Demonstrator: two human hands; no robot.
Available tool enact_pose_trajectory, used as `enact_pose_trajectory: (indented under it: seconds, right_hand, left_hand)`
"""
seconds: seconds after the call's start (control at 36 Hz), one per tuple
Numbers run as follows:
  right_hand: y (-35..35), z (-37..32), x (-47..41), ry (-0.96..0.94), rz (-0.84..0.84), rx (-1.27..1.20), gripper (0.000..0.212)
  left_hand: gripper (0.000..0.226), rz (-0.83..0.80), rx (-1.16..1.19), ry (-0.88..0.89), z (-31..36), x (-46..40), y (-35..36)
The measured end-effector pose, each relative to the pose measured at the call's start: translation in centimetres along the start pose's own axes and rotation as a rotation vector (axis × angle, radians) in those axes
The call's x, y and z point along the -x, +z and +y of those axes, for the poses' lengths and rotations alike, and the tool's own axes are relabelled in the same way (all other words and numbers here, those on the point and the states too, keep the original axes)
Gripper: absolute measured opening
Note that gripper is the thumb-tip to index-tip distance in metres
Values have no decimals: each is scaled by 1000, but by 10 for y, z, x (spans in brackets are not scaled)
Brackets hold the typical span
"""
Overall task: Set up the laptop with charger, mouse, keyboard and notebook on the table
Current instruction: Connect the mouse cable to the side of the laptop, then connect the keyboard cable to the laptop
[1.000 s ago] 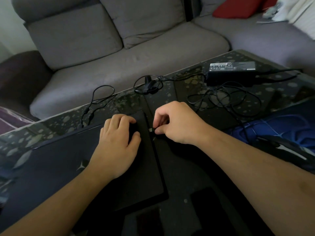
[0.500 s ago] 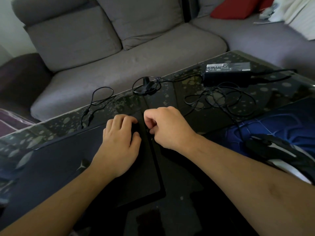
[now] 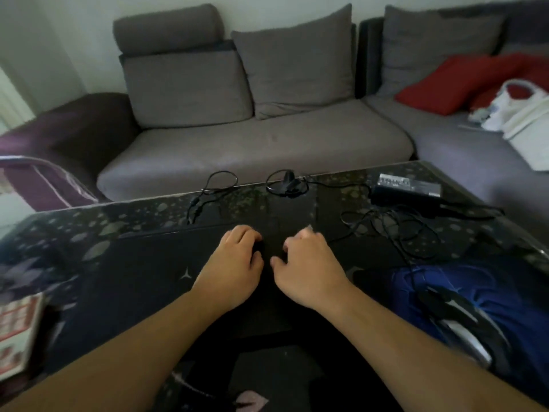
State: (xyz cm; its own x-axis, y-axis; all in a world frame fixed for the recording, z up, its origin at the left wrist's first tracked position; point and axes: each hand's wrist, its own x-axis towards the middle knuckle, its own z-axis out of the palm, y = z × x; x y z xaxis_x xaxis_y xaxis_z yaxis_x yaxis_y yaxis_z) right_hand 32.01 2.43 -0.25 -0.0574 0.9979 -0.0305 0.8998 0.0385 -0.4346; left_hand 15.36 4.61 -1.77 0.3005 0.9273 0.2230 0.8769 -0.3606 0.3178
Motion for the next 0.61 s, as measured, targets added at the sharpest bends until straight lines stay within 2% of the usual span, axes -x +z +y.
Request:
enact_pose_trajectory:
  seconds: [0.08,0.14,0.25,0.36,0.44,0.53,0.61]
  right_hand:
    - [4,-13,21,105,-85,-95,59]
    - [8,-18,34,129,-110,-124,59]
    - [10,-31,52,185,-83,-111,54]
    - [13,-48,61,261,-97,-132,60]
    - [15,-56,62,334,-84,-175,63]
    - [13,-65,66,440,-46,-273,67]
    - [14,-76,68,513,2,-388,70]
  left_hand:
    - [36,-18,24,-92,-20,28,-20]
    - [37,-23,27,-155,-39,51,-35]
    - [43,-24,-7,-264,-82,102,-64]
    - [50,-21,-64,-329,-119,146,-81]
    - [60,-37,-60,-442,-131,162,-90]
    - [73,-43,-34,-556,-131,168,-96]
    - [86,-36,100,-687,-129,167,-103]
